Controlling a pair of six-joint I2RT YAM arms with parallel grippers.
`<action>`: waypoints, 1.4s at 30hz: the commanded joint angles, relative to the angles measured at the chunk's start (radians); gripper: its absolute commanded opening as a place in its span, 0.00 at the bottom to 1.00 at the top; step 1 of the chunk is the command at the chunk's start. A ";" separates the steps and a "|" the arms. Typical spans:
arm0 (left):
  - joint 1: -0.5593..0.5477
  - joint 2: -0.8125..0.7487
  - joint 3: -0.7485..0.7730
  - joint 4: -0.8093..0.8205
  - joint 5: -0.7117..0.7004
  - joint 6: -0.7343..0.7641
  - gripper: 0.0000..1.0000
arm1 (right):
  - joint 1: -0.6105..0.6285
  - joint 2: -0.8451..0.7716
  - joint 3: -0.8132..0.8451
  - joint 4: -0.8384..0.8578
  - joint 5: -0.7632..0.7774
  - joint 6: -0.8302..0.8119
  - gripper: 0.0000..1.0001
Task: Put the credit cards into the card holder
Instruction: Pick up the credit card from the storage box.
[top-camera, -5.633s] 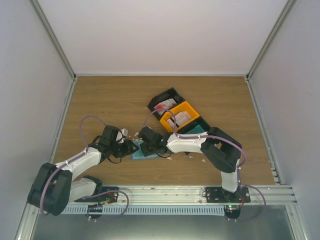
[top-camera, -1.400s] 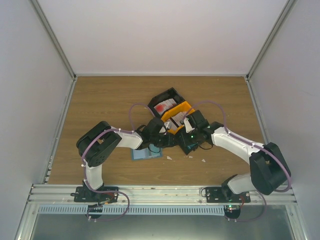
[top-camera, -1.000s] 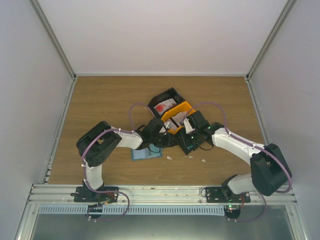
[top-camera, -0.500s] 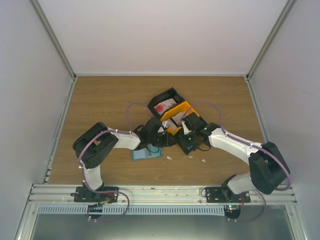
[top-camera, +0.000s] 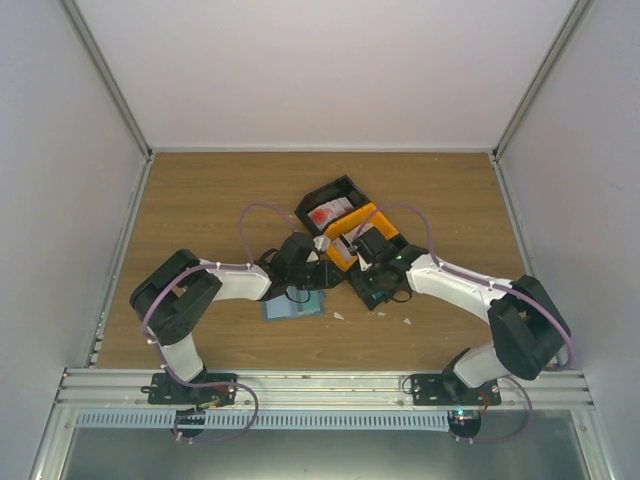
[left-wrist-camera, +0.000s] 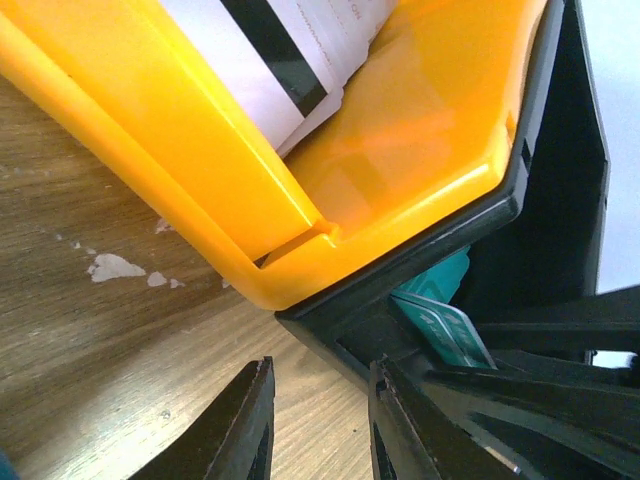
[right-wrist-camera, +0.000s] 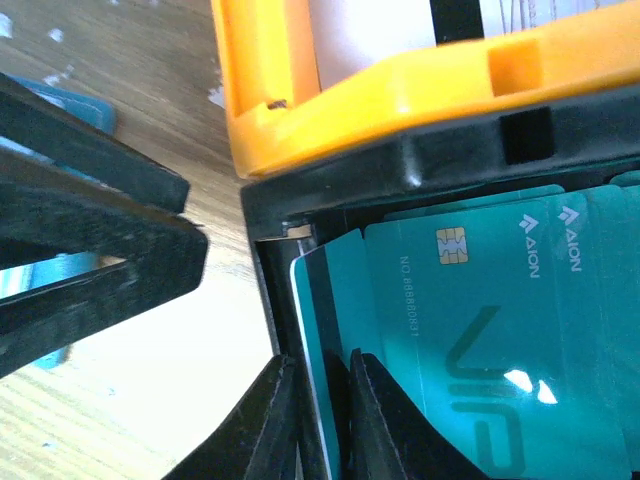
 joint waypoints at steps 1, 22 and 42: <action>0.007 -0.024 -0.014 0.019 -0.021 0.019 0.30 | 0.011 -0.063 0.016 -0.001 -0.006 0.021 0.16; 0.007 -0.039 -0.025 0.033 -0.012 0.016 0.30 | 0.007 -0.173 -0.001 -0.034 0.068 0.065 0.02; 0.007 -0.639 -0.216 -0.143 -0.378 0.070 0.70 | -0.008 -0.511 -0.135 0.352 -0.216 0.246 0.01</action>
